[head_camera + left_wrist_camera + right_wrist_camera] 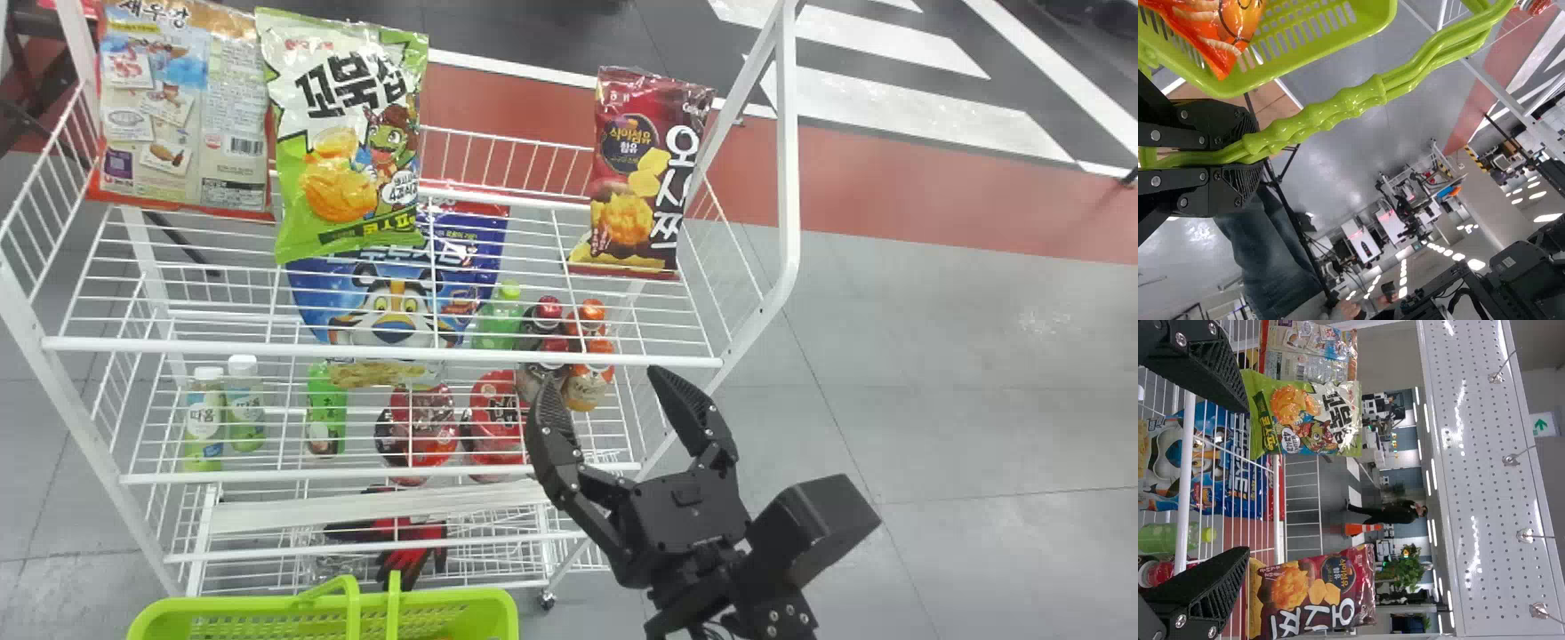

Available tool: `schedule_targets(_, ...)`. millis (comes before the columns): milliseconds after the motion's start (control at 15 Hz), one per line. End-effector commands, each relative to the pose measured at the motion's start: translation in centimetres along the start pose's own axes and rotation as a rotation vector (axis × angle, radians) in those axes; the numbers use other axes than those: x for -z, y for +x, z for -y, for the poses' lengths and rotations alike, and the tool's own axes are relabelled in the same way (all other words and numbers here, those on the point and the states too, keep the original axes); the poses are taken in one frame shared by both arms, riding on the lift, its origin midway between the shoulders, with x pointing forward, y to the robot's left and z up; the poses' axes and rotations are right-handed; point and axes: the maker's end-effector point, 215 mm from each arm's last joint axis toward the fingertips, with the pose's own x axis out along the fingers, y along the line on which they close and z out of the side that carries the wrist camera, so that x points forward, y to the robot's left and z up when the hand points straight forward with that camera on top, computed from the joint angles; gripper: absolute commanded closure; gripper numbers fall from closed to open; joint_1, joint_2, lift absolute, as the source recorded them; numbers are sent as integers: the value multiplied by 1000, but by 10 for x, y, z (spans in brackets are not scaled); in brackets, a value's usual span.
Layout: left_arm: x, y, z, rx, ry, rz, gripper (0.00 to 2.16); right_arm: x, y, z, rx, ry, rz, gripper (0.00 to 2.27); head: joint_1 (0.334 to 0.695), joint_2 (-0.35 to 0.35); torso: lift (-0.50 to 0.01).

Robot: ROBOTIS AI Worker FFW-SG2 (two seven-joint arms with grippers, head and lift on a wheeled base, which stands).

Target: Hold basket handle with left hand then pick Gamjakkang with right hand and place into basket

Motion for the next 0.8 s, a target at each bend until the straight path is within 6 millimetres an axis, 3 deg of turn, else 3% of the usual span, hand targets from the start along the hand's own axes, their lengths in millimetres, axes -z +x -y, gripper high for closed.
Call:
schedule_targets(0, -1, 0, 0, 0, 3, 1, 2148, -1, 0, 2, 3, -4, 2, 60, 695, -350, -19)
schedule_targets(733, -1, 0, -1, -1, 2, 3, 2148, -9, 1, 9, 12, -20, 26, 60, 695, -350, -19)
